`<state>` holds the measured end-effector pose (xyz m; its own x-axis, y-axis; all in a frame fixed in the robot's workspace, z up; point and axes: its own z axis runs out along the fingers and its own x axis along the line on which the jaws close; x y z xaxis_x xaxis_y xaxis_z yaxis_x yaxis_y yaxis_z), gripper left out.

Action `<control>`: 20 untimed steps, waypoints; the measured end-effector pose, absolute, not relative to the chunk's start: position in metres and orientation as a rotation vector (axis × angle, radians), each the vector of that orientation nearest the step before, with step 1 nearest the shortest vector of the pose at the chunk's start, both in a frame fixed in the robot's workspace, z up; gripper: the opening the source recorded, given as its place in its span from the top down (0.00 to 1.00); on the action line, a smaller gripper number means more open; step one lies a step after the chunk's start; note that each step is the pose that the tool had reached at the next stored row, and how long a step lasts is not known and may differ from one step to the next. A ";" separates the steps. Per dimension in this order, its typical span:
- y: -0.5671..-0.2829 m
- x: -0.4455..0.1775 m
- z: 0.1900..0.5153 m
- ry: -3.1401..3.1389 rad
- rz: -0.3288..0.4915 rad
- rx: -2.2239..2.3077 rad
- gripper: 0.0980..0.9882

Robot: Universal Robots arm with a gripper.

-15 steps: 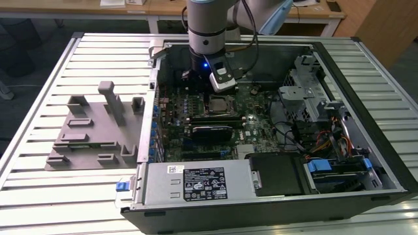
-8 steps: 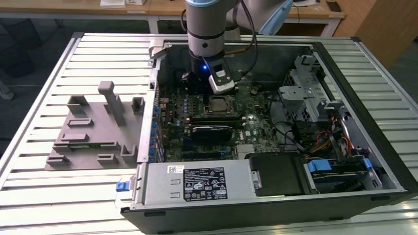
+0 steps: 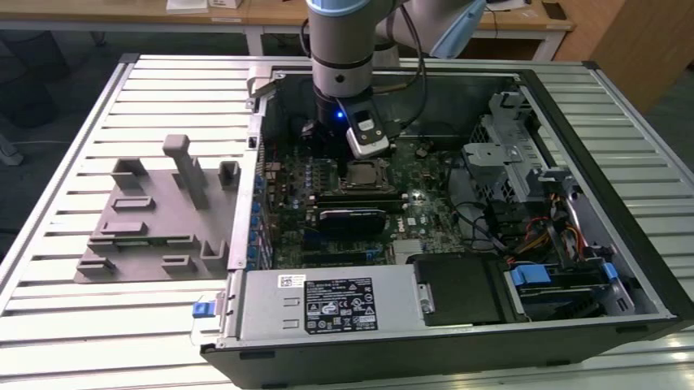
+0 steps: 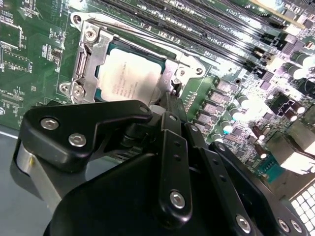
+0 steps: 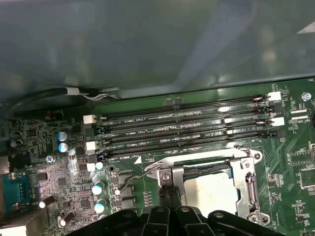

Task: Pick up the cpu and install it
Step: 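Close the cpu cover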

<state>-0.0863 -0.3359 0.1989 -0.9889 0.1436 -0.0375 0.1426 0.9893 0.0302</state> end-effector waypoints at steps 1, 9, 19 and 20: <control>-0.336 -0.086 0.199 3.094 0.043 0.223 0.99; -0.336 -0.079 0.198 3.093 0.043 0.223 0.99; -0.336 -0.075 0.199 3.093 0.044 0.223 0.99; -0.336 -0.075 0.201 3.093 0.044 0.222 0.99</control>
